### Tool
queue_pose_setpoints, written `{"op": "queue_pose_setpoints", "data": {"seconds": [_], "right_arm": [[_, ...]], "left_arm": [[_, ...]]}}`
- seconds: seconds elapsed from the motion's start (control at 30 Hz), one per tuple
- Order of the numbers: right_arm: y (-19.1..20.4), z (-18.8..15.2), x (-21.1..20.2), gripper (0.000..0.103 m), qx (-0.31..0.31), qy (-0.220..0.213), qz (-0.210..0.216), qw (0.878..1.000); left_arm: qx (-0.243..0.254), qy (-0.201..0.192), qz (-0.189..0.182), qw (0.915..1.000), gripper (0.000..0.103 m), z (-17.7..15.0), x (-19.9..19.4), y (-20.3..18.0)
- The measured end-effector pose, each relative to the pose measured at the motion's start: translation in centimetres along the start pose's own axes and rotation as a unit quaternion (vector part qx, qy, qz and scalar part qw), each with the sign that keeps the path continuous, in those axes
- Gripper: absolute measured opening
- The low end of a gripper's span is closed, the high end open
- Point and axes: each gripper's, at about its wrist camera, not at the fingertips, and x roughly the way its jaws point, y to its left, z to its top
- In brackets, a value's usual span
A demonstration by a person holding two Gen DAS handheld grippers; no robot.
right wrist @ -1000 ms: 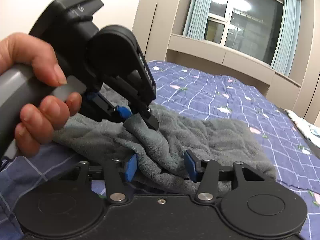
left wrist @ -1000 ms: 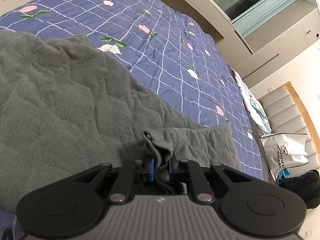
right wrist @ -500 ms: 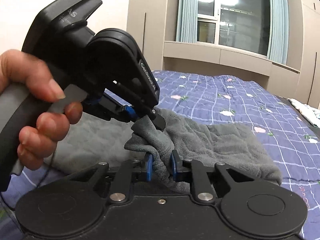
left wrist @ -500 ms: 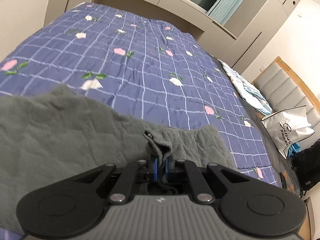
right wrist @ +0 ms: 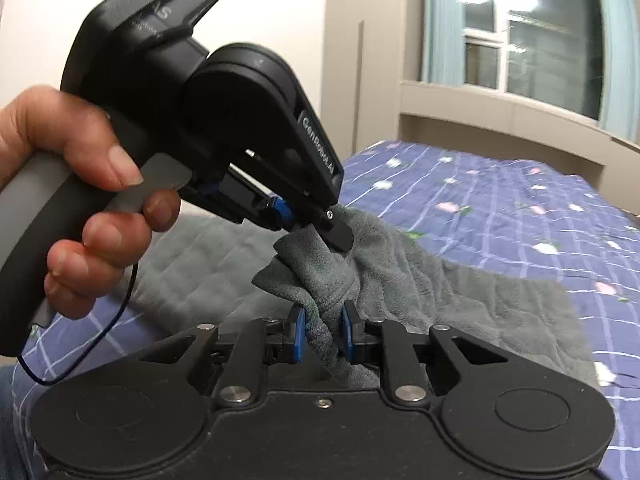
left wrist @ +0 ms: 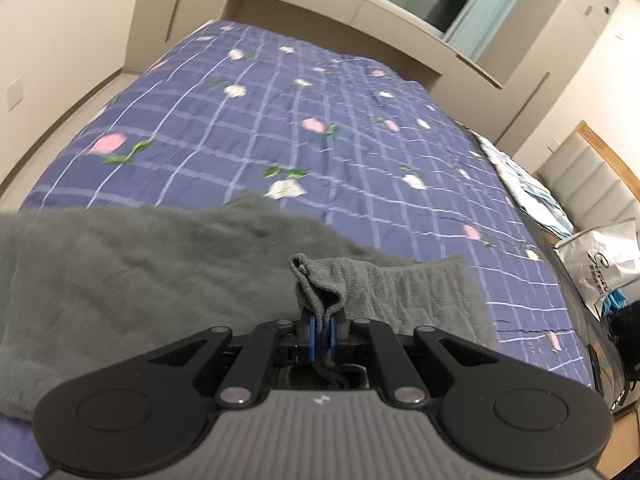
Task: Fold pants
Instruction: 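Grasp the cuff with the left gripper beside the right gripper, then open both grippers to release the cuff onto the pants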
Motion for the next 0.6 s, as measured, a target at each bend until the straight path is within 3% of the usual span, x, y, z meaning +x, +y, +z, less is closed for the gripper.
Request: {"op": "queue_pose_setpoints", "data": {"seconds": [0.17, 0.27, 0.33, 0.37, 0.4, 0.43, 0.47, 0.6], "right_arm": [[1.6, -1.0, 2.2, 0.022, -0.009, 0.037, 0.009, 0.999], [1.4, -1.4, 2.3, 0.030, -0.005, 0.040, 0.019, 0.999], [1.1, -1.7, 1.6, 0.047, -0.003, 0.034, 0.029, 0.999], [0.9, -1.7, 1.3, 0.069, -0.001, 0.031, 0.036, 0.999], [0.7, -1.7, 0.8, 0.086, 0.000, 0.026, 0.044, 0.999], [0.4, -1.8, 0.3, 0.089, -0.001, 0.020, 0.044, 0.999], [0.0, -1.6, -0.2, 0.093, -0.005, 0.014, 0.037, 0.999], [-1.7, -2.3, -2.0, 0.102, -0.010, -0.003, 0.000, 1.000]], "left_arm": [[-0.026, 0.022, 0.003, 0.9994, 0.006, -1.3, 1.6, 2.7], [-0.028, 0.020, 0.006, 0.9994, 0.007, -1.7, 2.0, 3.1], [-0.022, 0.018, 0.015, 0.9995, 0.022, -1.9, 2.0, 3.1], [-0.019, 0.018, 0.025, 0.9994, 0.030, -1.9, 2.0, 3.0], [-0.016, 0.019, 0.036, 0.9990, 0.051, -1.8, 2.2, 2.7], [-0.016, 0.022, 0.047, 0.9985, 0.070, -1.8, 2.2, 2.7], [-0.018, 0.023, 0.051, 0.9983, 0.075, -1.8, 2.1, 2.8], [-0.024, 0.015, 0.070, 0.9972, 0.081, -1.6, 2.0, 3.1]]}}
